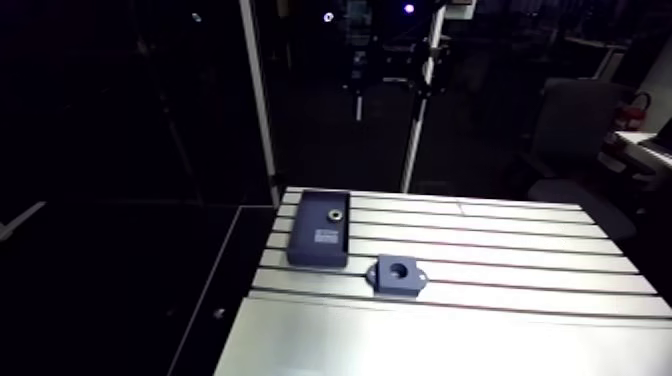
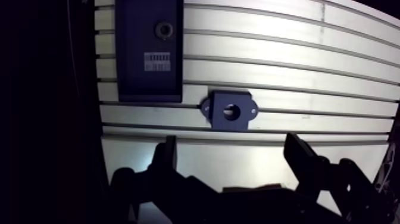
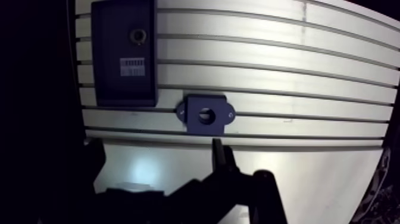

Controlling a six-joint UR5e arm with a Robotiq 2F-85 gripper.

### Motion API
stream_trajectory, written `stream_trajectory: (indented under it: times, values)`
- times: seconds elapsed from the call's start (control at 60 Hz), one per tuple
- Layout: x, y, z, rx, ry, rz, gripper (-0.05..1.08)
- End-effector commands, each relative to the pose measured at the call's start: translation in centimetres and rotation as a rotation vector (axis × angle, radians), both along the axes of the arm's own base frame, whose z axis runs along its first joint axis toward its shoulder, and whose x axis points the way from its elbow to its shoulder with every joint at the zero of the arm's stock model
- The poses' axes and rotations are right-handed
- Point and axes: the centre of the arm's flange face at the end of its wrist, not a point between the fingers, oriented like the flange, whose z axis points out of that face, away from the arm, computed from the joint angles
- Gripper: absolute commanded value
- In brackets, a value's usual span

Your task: Pick up the bearing and press it into the housing until flush.

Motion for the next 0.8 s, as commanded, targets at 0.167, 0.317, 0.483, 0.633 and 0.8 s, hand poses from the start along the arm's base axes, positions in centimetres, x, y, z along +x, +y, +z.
stream_trajectory:
  times: [0.167,0.317,0.483,0.633,0.8]
  values:
    - [-2.7,-2.7,-4.8,-0.002,0.011,-0.033,0.4]
    - [-3.5,-4.1,-7.4,-0.001,-0.015,-0.026,0.42]
    - [-4.4,-6.1,-10.3,0.003,-0.028,0.001,0.42]
    - [-5.2,-6.3,-11.7,0.001,-0.029,0.003,0.42]
    - [-6.0,-6.9,-13.5,-0.012,-0.033,0.007,0.42]
